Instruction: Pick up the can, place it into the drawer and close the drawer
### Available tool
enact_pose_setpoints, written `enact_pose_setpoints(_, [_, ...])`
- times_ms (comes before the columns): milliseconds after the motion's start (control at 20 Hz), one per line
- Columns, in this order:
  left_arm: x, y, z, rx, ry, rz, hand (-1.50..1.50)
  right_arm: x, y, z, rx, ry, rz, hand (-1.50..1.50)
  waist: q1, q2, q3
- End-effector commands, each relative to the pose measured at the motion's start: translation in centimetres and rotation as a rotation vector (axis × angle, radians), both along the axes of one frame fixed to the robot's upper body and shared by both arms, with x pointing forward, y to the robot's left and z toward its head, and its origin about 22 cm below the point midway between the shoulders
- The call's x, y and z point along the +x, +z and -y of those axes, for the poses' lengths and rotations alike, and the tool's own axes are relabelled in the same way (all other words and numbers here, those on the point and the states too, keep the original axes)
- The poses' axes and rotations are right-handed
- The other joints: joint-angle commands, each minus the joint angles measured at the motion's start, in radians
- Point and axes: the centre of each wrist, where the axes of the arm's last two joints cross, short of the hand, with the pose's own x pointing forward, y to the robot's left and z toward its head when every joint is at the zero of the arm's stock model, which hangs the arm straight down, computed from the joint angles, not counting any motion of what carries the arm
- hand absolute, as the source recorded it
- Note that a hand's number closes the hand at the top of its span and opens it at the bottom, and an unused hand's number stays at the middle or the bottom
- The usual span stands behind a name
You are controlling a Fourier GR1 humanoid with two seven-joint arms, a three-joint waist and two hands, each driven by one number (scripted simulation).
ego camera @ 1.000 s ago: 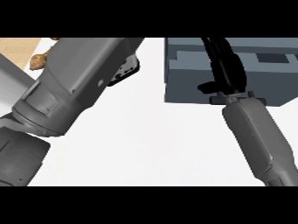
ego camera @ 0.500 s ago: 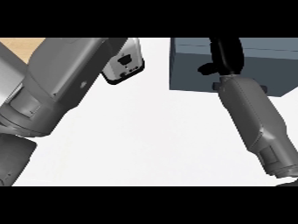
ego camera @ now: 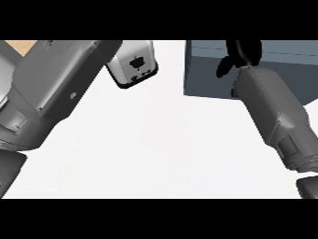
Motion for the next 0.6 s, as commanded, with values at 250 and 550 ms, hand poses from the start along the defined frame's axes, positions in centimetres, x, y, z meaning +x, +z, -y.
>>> enact_pose_setpoints(250, [-0.9, -1.5, -1.4, 0.003, -0.011, -0.01, -1.5, 1.1, 3.8, -3.8, 0.188, 0.063, 0.089, -1.5, 0.03, -0.007, -0.001])
enact_pose_setpoints(550, [-1.6, -0.3, -3.2, -0.004, -0.023, 0.001, -1.5, 1.6, 4.8, -1.5, 0.243, 0.082, 0.107, -1.5, 0.035, -0.006, 0.0])
